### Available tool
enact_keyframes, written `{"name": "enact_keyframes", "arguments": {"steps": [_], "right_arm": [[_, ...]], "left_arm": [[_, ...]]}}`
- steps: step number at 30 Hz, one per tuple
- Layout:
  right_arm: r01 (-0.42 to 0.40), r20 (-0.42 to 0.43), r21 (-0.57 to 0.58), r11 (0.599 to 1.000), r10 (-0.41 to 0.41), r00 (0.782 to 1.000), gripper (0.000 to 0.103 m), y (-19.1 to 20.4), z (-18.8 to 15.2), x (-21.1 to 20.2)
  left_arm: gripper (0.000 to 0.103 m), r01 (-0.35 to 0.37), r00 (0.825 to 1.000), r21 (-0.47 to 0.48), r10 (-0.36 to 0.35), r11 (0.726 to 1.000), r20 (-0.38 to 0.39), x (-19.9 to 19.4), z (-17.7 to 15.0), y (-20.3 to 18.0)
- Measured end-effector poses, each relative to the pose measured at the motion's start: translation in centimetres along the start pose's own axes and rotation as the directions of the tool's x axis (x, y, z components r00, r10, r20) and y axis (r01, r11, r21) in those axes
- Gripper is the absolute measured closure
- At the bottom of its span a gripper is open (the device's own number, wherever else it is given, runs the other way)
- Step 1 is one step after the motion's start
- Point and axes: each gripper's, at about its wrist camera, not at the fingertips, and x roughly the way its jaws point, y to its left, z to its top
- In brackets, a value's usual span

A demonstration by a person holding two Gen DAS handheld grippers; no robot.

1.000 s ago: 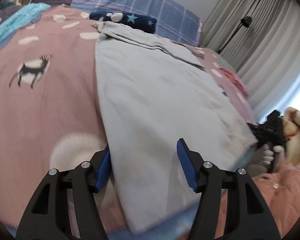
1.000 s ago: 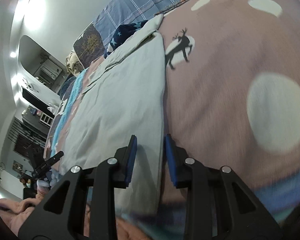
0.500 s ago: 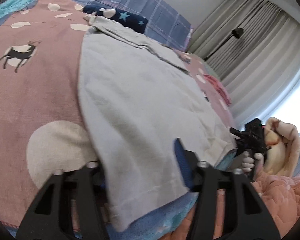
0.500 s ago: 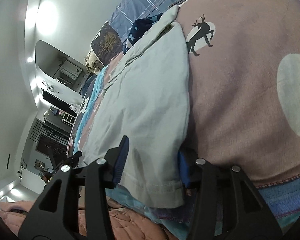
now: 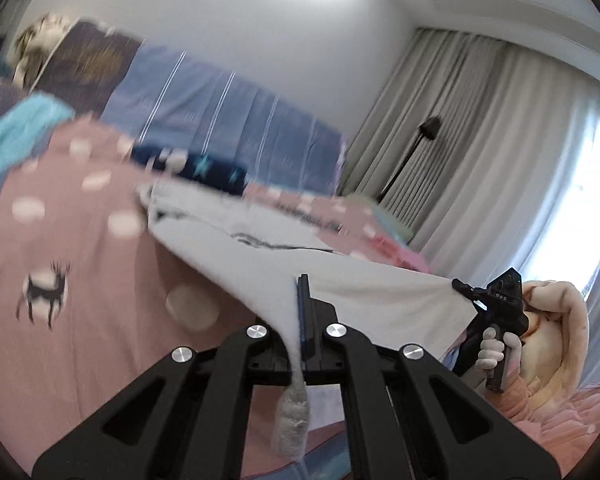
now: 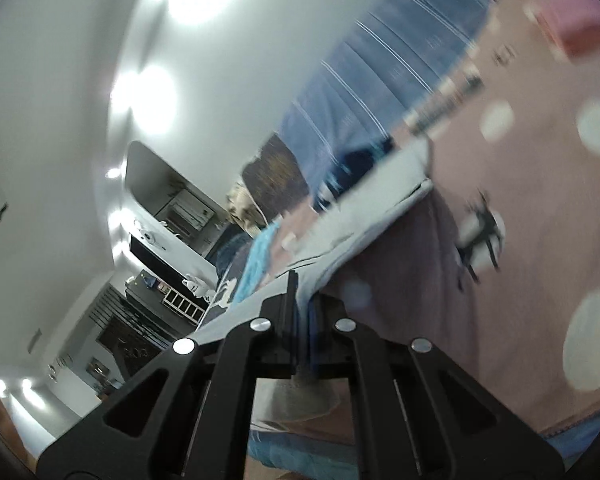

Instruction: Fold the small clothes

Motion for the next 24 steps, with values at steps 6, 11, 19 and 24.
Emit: {"name": "enact_keyframes", "arguments": {"steps": [6,11,19,24], "right_arm": [[0.024,0.107,-0.151,0.988,-0.008,0.994,0.099,4.2,-1.2,-5.9],[0.135,0.07,-0.104,0.985,-0.128,0.989,0.098,2.0,-2.2,-4.9],[0.161,0.06,-0.073,0.984,-0.157,0.986,0.097,0.2,-0.7,-1.1],[0.197,0.066,-0.101,0.975,-0.192,0.979,0.095,-0.6,1.5,1.8]], "left_arm": [[0.101,0.046,0.992,-0.011,-0.044,0.999,0.118,-5.4,-0.9,-1.8],[0.101,0.023,0.998,-0.088,-0.018,0.996,0.057,-2.7,-1.9,0.0],[0.101,-0.048,0.999,-0.083,0.05,0.995,0.015,1.2,-0.5,1.3],[0.101,-0.088,0.996,-0.051,0.088,0.995,-0.005,3.8,1.8,2.0]]}}
